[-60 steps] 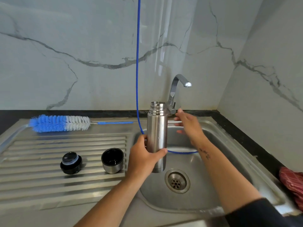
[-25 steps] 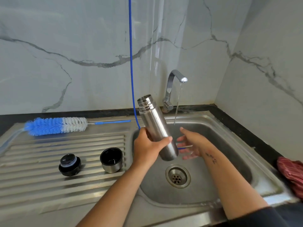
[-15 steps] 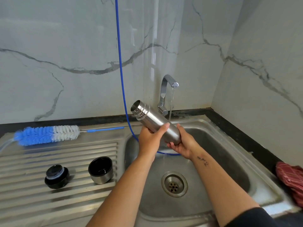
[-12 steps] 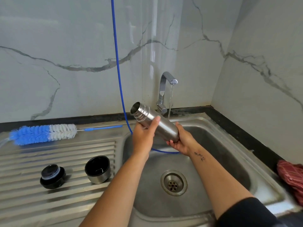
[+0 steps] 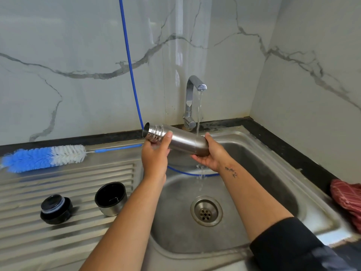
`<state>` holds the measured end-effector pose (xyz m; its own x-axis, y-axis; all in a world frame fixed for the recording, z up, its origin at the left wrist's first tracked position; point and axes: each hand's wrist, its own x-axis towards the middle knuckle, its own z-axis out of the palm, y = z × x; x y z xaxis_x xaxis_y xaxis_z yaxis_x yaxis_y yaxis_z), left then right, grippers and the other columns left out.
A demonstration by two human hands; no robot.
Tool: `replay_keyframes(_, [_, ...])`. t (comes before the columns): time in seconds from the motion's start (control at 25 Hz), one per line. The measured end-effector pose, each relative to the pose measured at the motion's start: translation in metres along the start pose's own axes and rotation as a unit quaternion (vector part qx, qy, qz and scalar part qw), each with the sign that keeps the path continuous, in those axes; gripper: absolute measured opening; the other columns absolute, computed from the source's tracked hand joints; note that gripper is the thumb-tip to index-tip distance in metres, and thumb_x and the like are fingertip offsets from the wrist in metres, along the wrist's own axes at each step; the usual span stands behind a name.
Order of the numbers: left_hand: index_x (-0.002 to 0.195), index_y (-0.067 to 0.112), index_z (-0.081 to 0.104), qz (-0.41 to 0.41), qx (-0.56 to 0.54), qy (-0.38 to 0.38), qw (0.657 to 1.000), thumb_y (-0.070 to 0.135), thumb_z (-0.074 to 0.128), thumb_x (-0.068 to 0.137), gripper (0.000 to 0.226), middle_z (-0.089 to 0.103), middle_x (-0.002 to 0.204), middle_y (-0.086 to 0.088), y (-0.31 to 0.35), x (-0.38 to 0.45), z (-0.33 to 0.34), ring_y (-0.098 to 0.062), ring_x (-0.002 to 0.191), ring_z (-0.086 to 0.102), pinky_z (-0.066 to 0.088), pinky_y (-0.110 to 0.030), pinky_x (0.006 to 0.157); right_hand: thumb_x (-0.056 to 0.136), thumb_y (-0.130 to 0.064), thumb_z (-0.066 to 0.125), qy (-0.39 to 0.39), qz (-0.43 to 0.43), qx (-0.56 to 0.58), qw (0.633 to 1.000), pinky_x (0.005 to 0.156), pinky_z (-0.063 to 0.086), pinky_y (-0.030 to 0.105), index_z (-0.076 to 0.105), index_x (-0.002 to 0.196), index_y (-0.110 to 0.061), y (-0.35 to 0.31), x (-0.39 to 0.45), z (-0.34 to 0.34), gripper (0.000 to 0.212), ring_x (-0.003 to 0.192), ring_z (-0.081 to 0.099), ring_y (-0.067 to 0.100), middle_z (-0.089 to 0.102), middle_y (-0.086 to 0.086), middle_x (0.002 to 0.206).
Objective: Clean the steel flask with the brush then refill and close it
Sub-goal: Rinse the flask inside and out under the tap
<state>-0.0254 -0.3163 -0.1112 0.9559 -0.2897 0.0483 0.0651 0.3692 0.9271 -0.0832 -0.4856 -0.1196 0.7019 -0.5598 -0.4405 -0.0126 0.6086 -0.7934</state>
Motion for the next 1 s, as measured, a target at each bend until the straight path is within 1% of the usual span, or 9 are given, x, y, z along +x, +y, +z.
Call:
replay_keyframes(0.12, [0.119, 0.022, 0.063, -0.065, -0.051, -0.014, 0.997, 0.027, 0.075, 0.092, 0.030, 0.070, 0.128, -0.002, -0.003, 0.002, 0.002, -0.017, 0.124, 0.064, 0.052, -0.038, 0.106, 0.099, -0.049, 0.061, 0.031, -0.049, -0.020, 0.998, 0.079, 0.064, 0.048, 0.051, 0.122, -0.013, -0.009, -0.006, -0.002, 0.044, 0.102, 0.067, 0.034, 0.062, 0.016, 0.117])
replay_keyframes(0.24, [0.124, 0.008, 0.060, -0.153, -0.122, 0.006, 0.981, 0.026, 0.073, 0.093, 0.038, 0.068, 0.129, -0.014, -0.006, 0.006, 0.002, -0.025, 0.124, 0.064, 0.052, -0.040, 0.106, 0.098, -0.054, 0.059, 0.096, -0.121, -0.076, 0.985, 0.079, 0.065, 0.044, 0.053, 0.117, -0.012, -0.019, -0.011, -0.001, 0.046, 0.098, 0.069, 0.031, 0.063, 0.010, 0.108])
replay_keyframes(0.36, [0.120, -0.001, 0.059, -0.224, -0.197, 0.011, 0.954, 0.019, 0.071, 0.094, 0.034, 0.067, 0.126, -0.023, -0.009, 0.006, 0.003, -0.032, 0.123, 0.064, 0.054, -0.041, 0.104, 0.099, -0.053, 0.057, 0.135, -0.205, -0.095, 0.965, 0.079, 0.064, 0.040, 0.060, 0.101, -0.017, -0.024, -0.014, 0.000, 0.036, 0.101, 0.067, 0.026, 0.064, 0.004, 0.103])
replay_keyframes(0.44, [0.117, -0.002, 0.059, -0.253, -0.220, 0.007, 0.942, 0.017, 0.070, 0.094, 0.032, 0.067, 0.125, -0.025, -0.011, 0.004, 0.004, -0.034, 0.121, 0.065, 0.053, -0.044, 0.106, 0.099, -0.056, 0.055, 0.157, -0.247, -0.122, 0.948, 0.082, 0.064, 0.040, 0.065, 0.108, -0.018, -0.024, -0.013, -0.001, 0.040, 0.103, 0.066, 0.024, 0.067, 0.005, 0.108])
replay_keyframes(0.6, [0.133, -0.002, 0.054, -0.292, -0.210, -0.027, 0.932, 0.036, 0.074, 0.088, 0.062, 0.066, 0.124, -0.028, -0.017, 0.003, 0.003, -0.036, 0.116, 0.066, 0.057, -0.043, 0.100, 0.092, -0.069, 0.053, 0.215, -0.330, -0.207, 0.895, 0.097, 0.057, 0.043, 0.067, 0.125, -0.020, -0.026, -0.013, -0.003, 0.061, 0.106, 0.064, 0.018, 0.068, -0.001, 0.116])
replay_keyframes(0.72, [0.143, -0.006, 0.045, -0.319, -0.181, -0.050, 0.929, 0.051, 0.069, 0.089, 0.082, 0.060, 0.130, -0.031, -0.018, 0.003, 0.004, -0.039, 0.121, 0.063, 0.059, -0.041, 0.090, 0.093, -0.066, 0.055, 0.234, -0.386, -0.249, 0.857, 0.099, 0.046, 0.031, 0.065, 0.134, -0.018, -0.032, -0.019, -0.003, 0.064, 0.111, 0.059, 0.012, 0.065, -0.004, 0.122])
replay_keyframes(0.8, [0.148, -0.010, 0.036, -0.337, -0.165, -0.058, 0.925, 0.057, 0.066, 0.089, 0.094, 0.055, 0.136, -0.033, -0.018, 0.003, 0.004, -0.041, 0.125, 0.060, 0.058, -0.041, 0.087, 0.093, -0.066, 0.057, 0.236, -0.407, -0.261, 0.843, 0.099, 0.043, 0.029, 0.064, 0.135, -0.018, -0.035, -0.022, -0.002, 0.064, 0.116, 0.058, 0.012, 0.063, -0.003, 0.125])
replay_keyframes(0.92, [0.155, -0.009, 0.022, -0.358, -0.141, -0.052, 0.921, 0.060, 0.063, 0.091, 0.103, 0.048, 0.146, -0.033, -0.022, 0.005, 0.002, -0.043, 0.131, 0.055, 0.050, -0.048, 0.101, 0.092, -0.067, 0.057, 0.250, -0.428, -0.285, 0.821, 0.099, 0.044, 0.029, 0.064, 0.136, -0.020, -0.037, -0.025, -0.003, 0.064, 0.114, 0.057, 0.009, 0.063, -0.003, 0.128])
replay_keyframes(1.0, [0.157, -0.005, 0.021, -0.367, -0.119, -0.034, 0.922, 0.060, 0.063, 0.092, 0.101, 0.045, 0.150, -0.031, -0.024, 0.007, 0.000, -0.043, 0.134, 0.052, 0.047, -0.051, 0.107, 0.091, -0.069, 0.056, 0.255, -0.434, -0.296, 0.812, 0.099, 0.046, 0.030, 0.064, 0.136, -0.021, -0.038, -0.024, -0.004, 0.066, 0.113, 0.057, 0.008, 0.063, -0.004, 0.127])
